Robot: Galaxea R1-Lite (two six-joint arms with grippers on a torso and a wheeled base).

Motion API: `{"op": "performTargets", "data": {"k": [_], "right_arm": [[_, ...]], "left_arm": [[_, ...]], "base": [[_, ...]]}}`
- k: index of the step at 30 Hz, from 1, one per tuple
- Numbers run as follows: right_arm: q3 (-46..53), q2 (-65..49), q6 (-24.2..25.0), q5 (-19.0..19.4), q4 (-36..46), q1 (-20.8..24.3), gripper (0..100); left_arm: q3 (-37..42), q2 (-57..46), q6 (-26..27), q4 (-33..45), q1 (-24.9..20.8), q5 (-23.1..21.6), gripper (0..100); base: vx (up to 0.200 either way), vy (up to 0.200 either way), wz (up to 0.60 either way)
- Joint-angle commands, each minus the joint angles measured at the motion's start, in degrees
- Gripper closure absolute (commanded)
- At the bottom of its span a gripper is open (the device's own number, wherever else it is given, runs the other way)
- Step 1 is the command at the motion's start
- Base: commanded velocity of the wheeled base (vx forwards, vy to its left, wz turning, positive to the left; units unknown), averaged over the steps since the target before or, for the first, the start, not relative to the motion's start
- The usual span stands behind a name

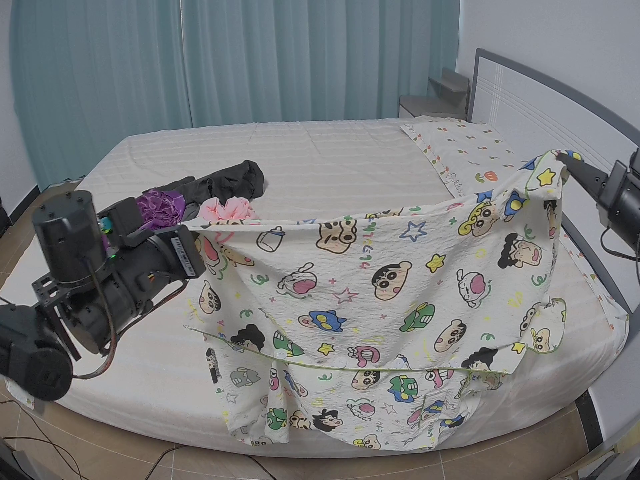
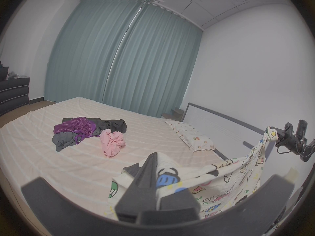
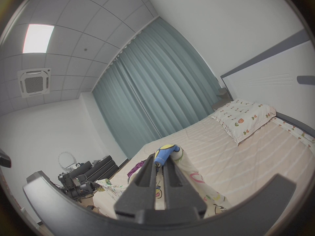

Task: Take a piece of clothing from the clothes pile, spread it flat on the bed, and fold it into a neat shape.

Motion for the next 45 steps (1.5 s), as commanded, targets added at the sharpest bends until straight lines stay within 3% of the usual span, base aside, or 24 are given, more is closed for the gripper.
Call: {"op": "performTargets", "data": {"k": [1, 11, 16, 23, 30, 34, 35, 39, 43, 45], "right_arm": [[-2.63, 12.75, -0.04, -0.03, -3.93, -1.64, 100], [-11.95, 30.51, 0.14, -0.82, -10.0, -1.64, 100], [-17.13, 40.09, 0.49, -2.93, -12.2, -1.29, 100], [-24.96, 51.6, 0.84, -5.92, -13.78, -1.2, 100], [-29.79, 58.02, 1.02, -6.36, -13.69, -0.94, 100], [-35.68, 63.47, 2.95, -7.68, -12.72, -0.85, 100], [-38.14, 65.58, 5.59, -7.94, -12.46, -0.41, 0], [-44.29, 69.62, 9.28, -9.44, -11.67, -0.06, 0], [-52.64, 74.54, 12.71, -18.49, -7.01, 0.73, 0], [-54.14, 75.33, 13.59, -20.69, -6.31, 0.29, 0]], "left_arm": [[-7.25, 12.94, -0.12, 0.05, 2.98, -0.58, 100], [-22.81, 32.8, -0.03, 0.31, 4.92, -0.76, 100], [-31.95, 43.17, -0.56, 0.49, 5.09, -0.58, 100], [-40.74, 52.23, -0.82, 2.95, 5.97, -0.5, 100], [-47.33, 58.03, -2.23, 5.32, 6.94, -0.32, 100], [-54.45, 61.63, -2.4, 10.94, 8.17, -0.14, 100], [-57.79, 63.56, -2.4, 12.53, 8.61, 0.12, 0], [-66.14, 68.31, -2.84, 14.81, 10.01, 2.84, 0], [-74.14, 72.62, -2.93, 17.62, 11.33, 8.03, 0], [-76.77, 73.85, -2.93, 17.71, 11.95, 9.44, 0]], "base": [[0.2, 0.0, 0.0], [0.2, 0.0, 0.0], [0.0, 0.0, 0.0], [0.0, 0.0, 0.0], [0.0, 0.0, 0.0], [0.0, 0.0, 0.0], [0.0, 0.0, 0.0], [0.0, 0.0, 0.0], [0.0, 0.0, 0.0], [0.0, 0.0, 0.0]]}}
